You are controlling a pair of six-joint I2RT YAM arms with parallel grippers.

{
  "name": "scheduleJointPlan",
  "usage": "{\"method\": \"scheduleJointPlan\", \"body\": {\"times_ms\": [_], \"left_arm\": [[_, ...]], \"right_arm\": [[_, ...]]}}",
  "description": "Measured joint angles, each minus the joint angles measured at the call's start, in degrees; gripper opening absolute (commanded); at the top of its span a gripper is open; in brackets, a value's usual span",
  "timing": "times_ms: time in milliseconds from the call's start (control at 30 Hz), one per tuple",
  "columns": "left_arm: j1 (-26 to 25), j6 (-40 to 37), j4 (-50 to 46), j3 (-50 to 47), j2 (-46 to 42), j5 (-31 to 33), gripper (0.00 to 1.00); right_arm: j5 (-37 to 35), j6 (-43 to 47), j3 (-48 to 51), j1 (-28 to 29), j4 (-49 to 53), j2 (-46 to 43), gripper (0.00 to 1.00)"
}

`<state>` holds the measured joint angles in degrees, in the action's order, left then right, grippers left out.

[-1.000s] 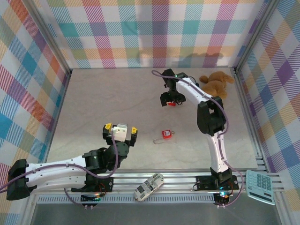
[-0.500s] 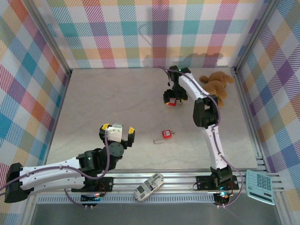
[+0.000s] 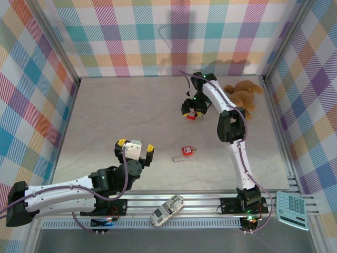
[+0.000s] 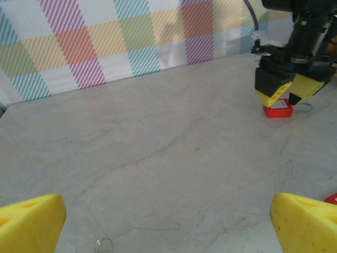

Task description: Unlock with the key

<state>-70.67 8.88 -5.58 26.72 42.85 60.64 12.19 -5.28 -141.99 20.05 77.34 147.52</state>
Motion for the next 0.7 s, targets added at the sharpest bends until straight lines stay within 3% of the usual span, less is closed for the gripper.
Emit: {"method": "scheduleJointPlan", "body": {"times_ms": [200, 333, 500, 700], "left_arm": [[1.07, -4.59, 4.61, 1.99, 3.45, -2.08, 1.00], [6.14, -6.01, 6.97, 4.72, 7.78, -6.23, 1.00], [15.74, -4.85, 7.23, 14.01, 18.36, -14.23, 1.00], [21.68, -2.95, 5.01, 33.09, 38.93, -25.81, 1.00]], "right_arm": [[8.11, -0.07, 4.09, 0.57, -2.05, -1.51, 0.62], [13.55, -0.46, 16.15, 1.57, -6.99, -7.48, 0.62], [17.70, -2.84, 34.60, 2.08, -15.74, -22.67, 0.64], [11.82, -14.10, 60.59, -3.50, -32.50, -52.00, 0.77]]}}
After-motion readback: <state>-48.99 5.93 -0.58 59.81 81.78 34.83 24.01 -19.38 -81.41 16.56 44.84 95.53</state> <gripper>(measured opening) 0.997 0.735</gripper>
